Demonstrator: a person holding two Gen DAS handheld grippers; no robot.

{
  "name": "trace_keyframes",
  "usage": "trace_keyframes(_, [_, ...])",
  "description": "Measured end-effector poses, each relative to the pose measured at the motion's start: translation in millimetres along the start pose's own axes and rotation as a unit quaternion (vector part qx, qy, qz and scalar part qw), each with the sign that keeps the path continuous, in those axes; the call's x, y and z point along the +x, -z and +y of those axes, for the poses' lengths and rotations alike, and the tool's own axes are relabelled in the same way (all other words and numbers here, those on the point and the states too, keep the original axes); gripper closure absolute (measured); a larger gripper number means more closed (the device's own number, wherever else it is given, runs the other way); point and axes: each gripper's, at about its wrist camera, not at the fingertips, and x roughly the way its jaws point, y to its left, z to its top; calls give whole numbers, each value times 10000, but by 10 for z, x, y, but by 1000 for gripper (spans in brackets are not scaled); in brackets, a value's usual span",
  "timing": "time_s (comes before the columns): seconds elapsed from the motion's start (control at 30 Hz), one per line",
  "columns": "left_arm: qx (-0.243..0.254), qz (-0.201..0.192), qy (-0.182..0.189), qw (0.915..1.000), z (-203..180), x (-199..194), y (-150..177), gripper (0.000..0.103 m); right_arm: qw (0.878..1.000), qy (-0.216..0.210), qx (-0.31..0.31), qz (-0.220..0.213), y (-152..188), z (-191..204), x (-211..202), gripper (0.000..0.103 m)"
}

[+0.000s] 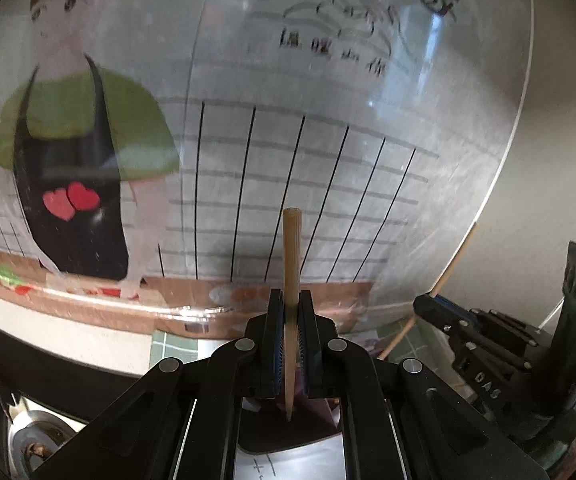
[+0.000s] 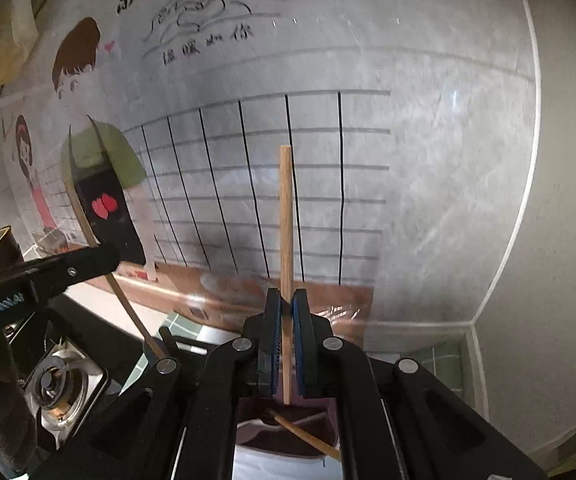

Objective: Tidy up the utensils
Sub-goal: 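Open the right tool over the holder while the left tool drops its chopstick in, then grasp the black-handled spoon with the left tool while the right tool moves over a chopstick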

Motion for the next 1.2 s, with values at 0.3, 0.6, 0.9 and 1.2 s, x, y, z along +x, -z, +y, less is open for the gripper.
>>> trace_keyframes(0.3, [-178, 780, -4, 9968, 60, 377, 305, 69, 9931, -189, -6, 1155, 388, -5, 389, 83])
trace_keyframes(0.6, [-313, 879, -372, 9949, 192, -87, 486, 42, 9960, -73, -393, 800, 476, 100, -251, 43])
trace_keyframes(0.9, [-426, 1281, -656, 9887, 233, -577, 994, 34, 9948, 140, -826, 585, 744, 271, -849, 8])
trace_keyframes(1.2, [-818, 1977, -670, 9745, 353, -481, 1594, 34, 9859, 129, -1207, 1156, 1353, 395, -879, 1])
